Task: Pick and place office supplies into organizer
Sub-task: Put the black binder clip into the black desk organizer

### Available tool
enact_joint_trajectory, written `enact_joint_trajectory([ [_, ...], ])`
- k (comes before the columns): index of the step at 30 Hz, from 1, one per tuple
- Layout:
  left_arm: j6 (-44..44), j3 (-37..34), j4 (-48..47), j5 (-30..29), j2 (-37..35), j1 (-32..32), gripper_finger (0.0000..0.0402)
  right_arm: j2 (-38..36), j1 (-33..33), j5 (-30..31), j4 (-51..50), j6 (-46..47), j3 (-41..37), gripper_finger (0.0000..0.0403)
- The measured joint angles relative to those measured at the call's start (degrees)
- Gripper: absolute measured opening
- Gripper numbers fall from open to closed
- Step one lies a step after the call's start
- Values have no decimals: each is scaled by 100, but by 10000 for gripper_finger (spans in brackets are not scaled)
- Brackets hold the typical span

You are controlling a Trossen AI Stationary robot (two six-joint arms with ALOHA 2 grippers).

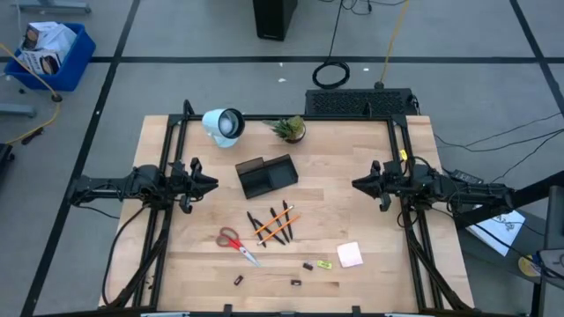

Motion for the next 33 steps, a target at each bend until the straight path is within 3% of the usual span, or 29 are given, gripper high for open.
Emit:
enact_joint_trajectory([
  [4, 377, 0, 266, -242, 0, 0, 74, 462, 550, -156, 716, 176, 0, 45],
  [10, -24, 0, 421, -264, 0, 0, 74, 1685, 1801, 795, 2766, -405, 3, 24],
  [14, 19, 0, 595, -335, 0, 0, 74, 2768, 2469, 1052, 3958, -886, 242, 12],
  [17, 325, 0, 880, -572, 0, 0, 74, 3693, 2962, 1363, 3997, -939, 592, 9],
  [20, 294, 0, 1091, -614, -2, 0, 74, 4746, 3564, 2116, 4099, -1043, 1144, 8],
  [26, 173, 0, 1122, -527, 0, 0, 74, 6634, 4607, 3260, 3846, -1689, 2937, 6],
  [33, 24, 0, 1374, -721, 7, 0, 74, 8263, 5373, 5709, 1975, -1952, 4851, 1],
])
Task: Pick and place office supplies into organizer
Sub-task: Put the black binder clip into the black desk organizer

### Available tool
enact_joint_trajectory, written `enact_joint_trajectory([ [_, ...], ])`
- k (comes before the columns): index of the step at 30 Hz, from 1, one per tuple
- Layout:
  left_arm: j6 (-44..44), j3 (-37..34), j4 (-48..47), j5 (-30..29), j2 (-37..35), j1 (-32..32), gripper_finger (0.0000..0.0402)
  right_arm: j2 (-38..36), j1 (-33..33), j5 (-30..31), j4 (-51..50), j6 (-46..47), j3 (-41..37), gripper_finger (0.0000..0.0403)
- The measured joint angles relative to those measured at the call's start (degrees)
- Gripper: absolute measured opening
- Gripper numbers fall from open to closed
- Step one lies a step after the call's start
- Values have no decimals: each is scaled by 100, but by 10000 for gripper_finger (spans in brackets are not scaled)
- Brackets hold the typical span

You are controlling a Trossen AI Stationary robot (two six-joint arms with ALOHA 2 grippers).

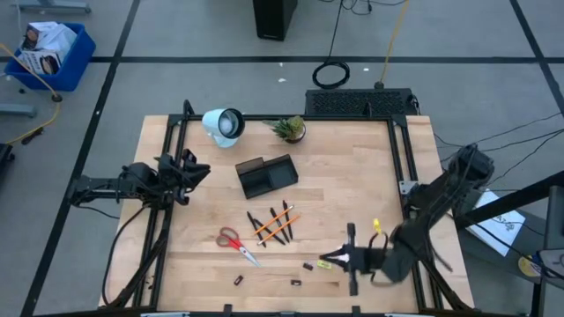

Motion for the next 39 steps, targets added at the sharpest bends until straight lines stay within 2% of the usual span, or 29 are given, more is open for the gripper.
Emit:
enact_joint_trajectory([
  [1, -51, 0, 80, -2, 2, 0, 74, 188, 42, 217, -63, 92, 111, 1],
  [3, 18, 0, 394, -21, 2, 8, 74, 509, 80, 193, 10, 272, 170, 1],
  [6, 315, 2, 821, -50, -2, 7, 74, 872, 73, -536, 240, 411, 170, 3],
  [7, 337, 2, 829, -50, -2, 7, 74, 988, 55, -599, 341, 501, 172, 3],
  [11, 213, 2, 687, -43, 0, 7, 74, 1301, 17, -481, 299, 871, 176, 2],
  [13, 168, 0, 513, -50, 14, 7, 74, 1417, 12, -182, 299, 924, 165, 8],
  [16, 128, 0, 439, -50, 28, 7, 74, 1567, 15, 109, 292, 959, 102, 29],
  [21, 114, 0, 382, -54, 33, 7, 74, 1668, 16, 115, 284, 1744, -39, 94],
  [27, 110, 0, 372, -59, 37, 7, 74, 1668, -48, -169, 349, 2099, -162, 160],
  [31, 95, 0, 371, -59, 37, 7, 74, 1740, -144, -261, 308, 2429, -255, 174],
  [39, 97, 0, 347, -58, 37, 7, 74, 2176, -310, -659, 584, 2559, -282, 173],
])
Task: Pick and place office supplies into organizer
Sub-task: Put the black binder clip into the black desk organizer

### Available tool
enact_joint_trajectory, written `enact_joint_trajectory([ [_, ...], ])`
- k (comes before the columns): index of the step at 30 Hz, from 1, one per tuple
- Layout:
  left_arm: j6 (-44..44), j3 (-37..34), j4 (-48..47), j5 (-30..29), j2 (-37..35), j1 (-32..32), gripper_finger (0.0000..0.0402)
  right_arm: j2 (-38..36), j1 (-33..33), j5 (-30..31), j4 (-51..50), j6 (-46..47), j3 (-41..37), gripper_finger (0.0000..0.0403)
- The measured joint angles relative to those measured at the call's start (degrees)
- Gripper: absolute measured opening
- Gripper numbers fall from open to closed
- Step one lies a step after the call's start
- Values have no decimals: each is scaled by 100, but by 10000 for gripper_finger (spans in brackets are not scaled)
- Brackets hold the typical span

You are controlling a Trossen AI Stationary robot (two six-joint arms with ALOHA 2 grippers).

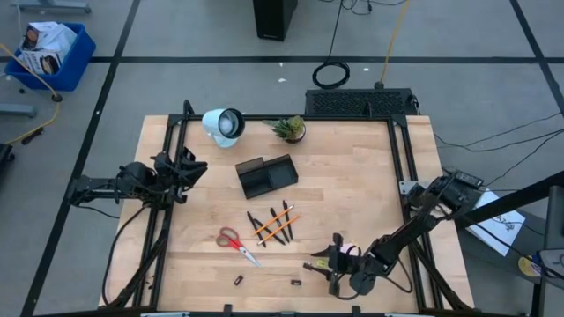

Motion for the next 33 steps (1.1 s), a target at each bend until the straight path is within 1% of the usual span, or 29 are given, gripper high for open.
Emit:
enact_joint_trajectory([
  [3, 0, 0, -12, 2, 0, 0, 74, 126, -50, -142, 377, -28, 2, 173],
  [8, 0, 0, -15, 2, 0, 0, 74, 369, -145, -437, 698, -90, 4, 172],
  [13, -48, 0, -24, 2, 0, 0, 74, 427, -172, -460, 833, -168, 5, 170],
  [17, -58, 0, -86, 2, 0, 0, 74, 427, -180, -457, 835, -239, 6, 158],
  [22, -114, 0, -158, -33, 0, 0, 74, 427, -199, -506, 835, -285, 6, 122],
  [23, -121, 0, -153, -36, 0, 0, 74, 427, -209, -594, 835, -310, 6, 113],
  [33, -131, 0, -173, -43, 0, 0, 74, 427, -209, -764, 833, -620, 6, 24],
])
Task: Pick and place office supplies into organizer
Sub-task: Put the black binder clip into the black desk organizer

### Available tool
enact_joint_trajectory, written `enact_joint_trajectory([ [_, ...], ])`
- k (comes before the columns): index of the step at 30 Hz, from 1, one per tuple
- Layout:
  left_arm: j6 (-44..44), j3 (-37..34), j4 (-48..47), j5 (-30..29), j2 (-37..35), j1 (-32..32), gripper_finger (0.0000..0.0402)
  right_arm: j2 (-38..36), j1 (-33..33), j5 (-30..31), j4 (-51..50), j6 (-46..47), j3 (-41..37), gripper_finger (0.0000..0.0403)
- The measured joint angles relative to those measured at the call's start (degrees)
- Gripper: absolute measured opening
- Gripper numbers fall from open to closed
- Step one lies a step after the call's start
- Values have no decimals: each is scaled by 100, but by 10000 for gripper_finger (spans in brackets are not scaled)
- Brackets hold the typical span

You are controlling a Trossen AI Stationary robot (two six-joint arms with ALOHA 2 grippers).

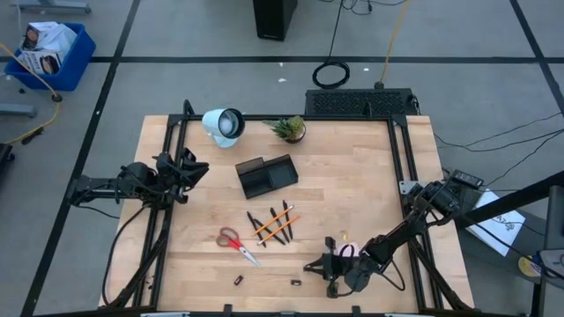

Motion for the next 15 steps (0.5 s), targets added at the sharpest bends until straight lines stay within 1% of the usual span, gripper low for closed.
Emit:
enact_joint_trajectory([
  [2, 0, 0, 0, -2, 0, 0, 74, 0, 0, 7, 0, -24, 0, 11],
  [4, -2, 0, 0, -2, 0, 0, 74, 0, -2, 10, 2, -60, 0, 6],
  [11, -27, 0, 0, -8, 0, 0, 74, 0, -88, 259, 92, -137, 0, 16],
  [15, -127, 0, -14, -10, 0, 0, 74, 0, -236, 336, 397, -516, 0, 12],
])
